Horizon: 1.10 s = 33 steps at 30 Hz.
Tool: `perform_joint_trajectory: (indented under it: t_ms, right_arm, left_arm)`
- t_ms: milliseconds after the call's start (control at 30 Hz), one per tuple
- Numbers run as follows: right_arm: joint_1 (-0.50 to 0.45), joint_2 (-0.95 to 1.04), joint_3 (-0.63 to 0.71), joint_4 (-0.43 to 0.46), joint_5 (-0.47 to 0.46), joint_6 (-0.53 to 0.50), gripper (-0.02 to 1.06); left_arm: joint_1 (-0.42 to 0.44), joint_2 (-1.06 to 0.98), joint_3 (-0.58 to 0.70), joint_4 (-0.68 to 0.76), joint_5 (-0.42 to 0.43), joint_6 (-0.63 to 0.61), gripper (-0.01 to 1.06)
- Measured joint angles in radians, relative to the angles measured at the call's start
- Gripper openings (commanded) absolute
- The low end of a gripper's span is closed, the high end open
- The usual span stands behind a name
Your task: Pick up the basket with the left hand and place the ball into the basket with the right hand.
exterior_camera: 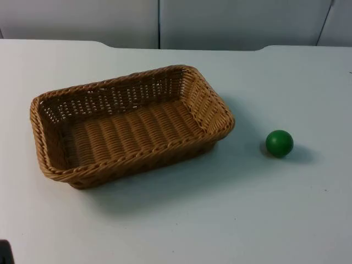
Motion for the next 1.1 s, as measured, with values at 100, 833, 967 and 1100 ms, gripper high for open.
perform_joint_trajectory:
  t_ms: [100, 833, 967, 1100]
  right_arm:
    - [0.0, 0.0, 0.0, 0.0, 0.0, 0.0, 0.0]
    - [0.0, 0.0, 0.0, 0.0, 0.0, 0.0, 0.0]
    - [0.0, 0.0, 0.0, 0.0, 0.0, 0.0, 0.0]
    - [0.0, 0.0, 0.0, 0.0, 0.0, 0.0, 0.0]
  left_arm:
    - [0.0, 0.0, 0.0, -0.002, -0.002, 0.0, 0.0]
    - [0.0, 0.56, 0.0, -0.543, -0.001, -0.036, 0.0]
    - [0.0, 0.726, 0.0, -0.711, -0.06, 0.077, 0.0]
    - [0.0, 0.877, 0.0, -0.82, -0.144, 0.139, 0.0]
